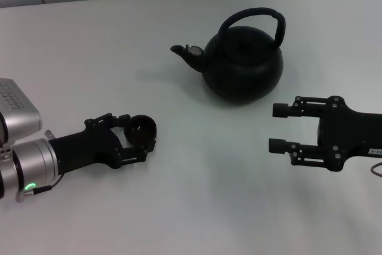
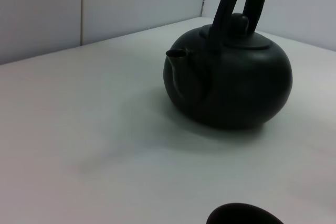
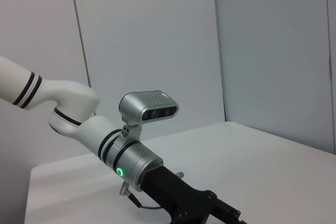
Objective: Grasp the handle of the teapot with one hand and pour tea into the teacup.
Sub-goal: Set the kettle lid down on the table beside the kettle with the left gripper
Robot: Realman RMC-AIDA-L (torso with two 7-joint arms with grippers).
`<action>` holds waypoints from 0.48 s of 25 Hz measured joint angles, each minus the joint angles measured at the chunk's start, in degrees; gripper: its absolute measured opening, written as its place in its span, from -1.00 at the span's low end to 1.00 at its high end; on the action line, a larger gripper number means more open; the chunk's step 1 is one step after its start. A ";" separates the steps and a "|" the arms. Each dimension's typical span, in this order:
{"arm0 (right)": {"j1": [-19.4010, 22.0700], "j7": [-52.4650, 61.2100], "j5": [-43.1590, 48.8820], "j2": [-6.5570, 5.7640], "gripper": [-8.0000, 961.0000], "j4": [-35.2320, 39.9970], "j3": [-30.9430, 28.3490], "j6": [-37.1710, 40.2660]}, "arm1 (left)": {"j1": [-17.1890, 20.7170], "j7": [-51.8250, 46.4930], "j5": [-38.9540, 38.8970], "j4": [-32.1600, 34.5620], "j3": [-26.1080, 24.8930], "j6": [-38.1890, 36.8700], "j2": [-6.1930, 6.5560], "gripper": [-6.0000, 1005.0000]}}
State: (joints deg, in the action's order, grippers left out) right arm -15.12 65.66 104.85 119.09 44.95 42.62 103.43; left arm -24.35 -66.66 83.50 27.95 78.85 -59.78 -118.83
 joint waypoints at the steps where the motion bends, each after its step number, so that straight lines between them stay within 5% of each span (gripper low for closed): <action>1: -0.01 0.00 0.00 0.00 0.34 0.02 0.00 -0.02 | 0.04 -0.13 0.00 0.07 0.00 -0.01 0.01 0.73; 12: -0.09 -0.01 0.00 0.00 0.34 -0.11 -0.82 -0.08 | 2.42 0.18 0.21 4.29 -0.46 -4.87 0.37 0.73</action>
State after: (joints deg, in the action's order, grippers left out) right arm -15.21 65.65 104.85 119.09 44.84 41.80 103.35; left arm -21.93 -66.48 83.70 32.24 78.39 -64.65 -118.46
